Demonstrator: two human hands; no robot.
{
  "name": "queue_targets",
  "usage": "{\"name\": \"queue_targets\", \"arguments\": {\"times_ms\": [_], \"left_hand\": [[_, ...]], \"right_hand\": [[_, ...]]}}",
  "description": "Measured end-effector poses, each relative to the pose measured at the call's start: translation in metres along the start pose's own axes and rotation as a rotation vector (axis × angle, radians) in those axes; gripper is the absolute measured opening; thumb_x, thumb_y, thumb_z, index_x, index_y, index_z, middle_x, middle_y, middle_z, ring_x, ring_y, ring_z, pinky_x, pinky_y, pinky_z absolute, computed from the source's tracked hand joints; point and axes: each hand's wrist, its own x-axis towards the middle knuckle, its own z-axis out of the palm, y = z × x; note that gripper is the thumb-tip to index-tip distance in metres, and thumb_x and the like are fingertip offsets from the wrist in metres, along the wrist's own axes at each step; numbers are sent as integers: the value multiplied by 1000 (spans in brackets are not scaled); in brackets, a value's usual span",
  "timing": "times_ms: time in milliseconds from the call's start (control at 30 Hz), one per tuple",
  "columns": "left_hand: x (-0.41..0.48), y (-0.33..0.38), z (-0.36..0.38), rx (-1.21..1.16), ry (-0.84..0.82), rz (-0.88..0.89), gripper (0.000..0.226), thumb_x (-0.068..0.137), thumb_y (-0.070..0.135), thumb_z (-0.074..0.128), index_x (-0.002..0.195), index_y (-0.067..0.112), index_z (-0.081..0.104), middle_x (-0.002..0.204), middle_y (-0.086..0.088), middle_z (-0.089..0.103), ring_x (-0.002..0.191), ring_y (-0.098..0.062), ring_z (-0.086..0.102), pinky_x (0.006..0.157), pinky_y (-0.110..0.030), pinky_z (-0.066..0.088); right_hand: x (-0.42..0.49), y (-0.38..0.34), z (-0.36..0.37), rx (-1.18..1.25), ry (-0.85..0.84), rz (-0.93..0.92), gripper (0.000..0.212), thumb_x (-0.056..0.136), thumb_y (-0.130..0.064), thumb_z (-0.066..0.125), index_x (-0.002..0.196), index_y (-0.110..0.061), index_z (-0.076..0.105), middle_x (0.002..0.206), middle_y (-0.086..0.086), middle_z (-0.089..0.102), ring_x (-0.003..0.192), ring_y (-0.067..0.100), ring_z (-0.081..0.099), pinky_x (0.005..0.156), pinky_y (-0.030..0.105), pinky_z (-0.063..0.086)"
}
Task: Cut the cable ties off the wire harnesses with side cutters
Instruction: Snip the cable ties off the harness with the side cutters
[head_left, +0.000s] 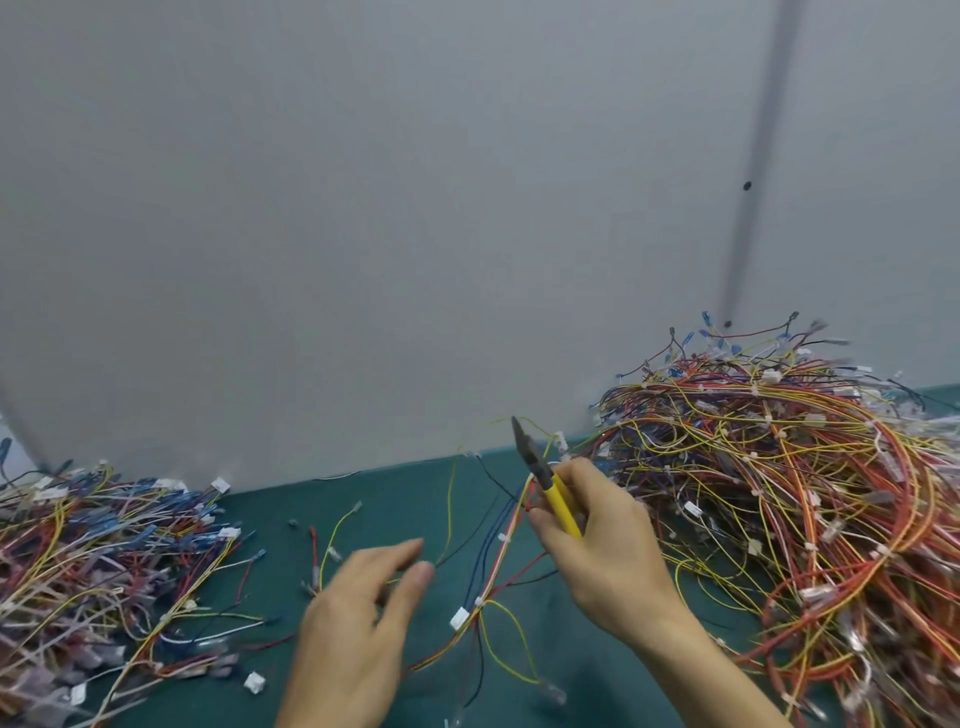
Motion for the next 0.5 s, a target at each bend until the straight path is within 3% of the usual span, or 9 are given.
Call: {"name": "queue_targets", "arguments": {"times_ms": [67, 167, 267, 333, 400, 500], "left_hand": [[-5, 9, 9, -126, -140, -10, 23, 86, 19, 67, 98, 38, 70, 93, 24, 70, 90, 15, 59, 76, 0, 39], [-10, 13, 18, -231, -259, -68, 27, 86, 14, 68, 93, 40, 70, 87, 20, 73, 81, 11, 65, 74, -7, 46], [-9, 10, 20, -358, -240, -168, 25, 84, 3, 68, 85, 27, 73, 74, 6, 75, 62, 5, 66, 58, -5, 44], [-7, 7, 20, -450, -208, -219, 22, 83, -5, 66, 84, 16, 73, 71, -3, 75, 65, -3, 69, 62, -8, 48], [-6, 3, 22, -481, -175, -245, 21, 83, -6, 66, 85, 13, 73, 71, -6, 75, 67, -8, 71, 66, -13, 52], [-5, 2, 25, -527, -138, -242, 21, 82, -8, 66, 84, 12, 74, 72, -7, 75, 66, -8, 70, 65, -12, 52]], "right_hand": [[-2, -5, 4, 2, -41, -68, 14, 84, -16, 69, 86, -21, 57, 70, -7, 59, 66, 12, 51, 65, 25, 43], [-6, -9, 10, 5, -93, -142, 23, 84, -15, 68, 84, -30, 50, 71, -15, 57, 62, 10, 49, 63, 28, 44], [-9, -13, 14, -42, -111, -192, 26, 84, -17, 68, 88, -36, 51, 69, -19, 54, 63, 5, 46, 59, 22, 38], [-11, -19, 14, -110, -60, -234, 19, 83, -18, 69, 95, -27, 58, 78, -18, 53, 69, 2, 44, 64, 18, 35], [-13, -24, 15, -230, 44, -277, 22, 78, -16, 73, 97, -19, 61, 88, -10, 55, 76, 10, 50, 67, 25, 42], [-22, -43, 15, -308, 168, -256, 18, 77, -25, 69, 88, -22, 55, 78, -7, 56, 68, 21, 55, 54, 33, 41]]}}
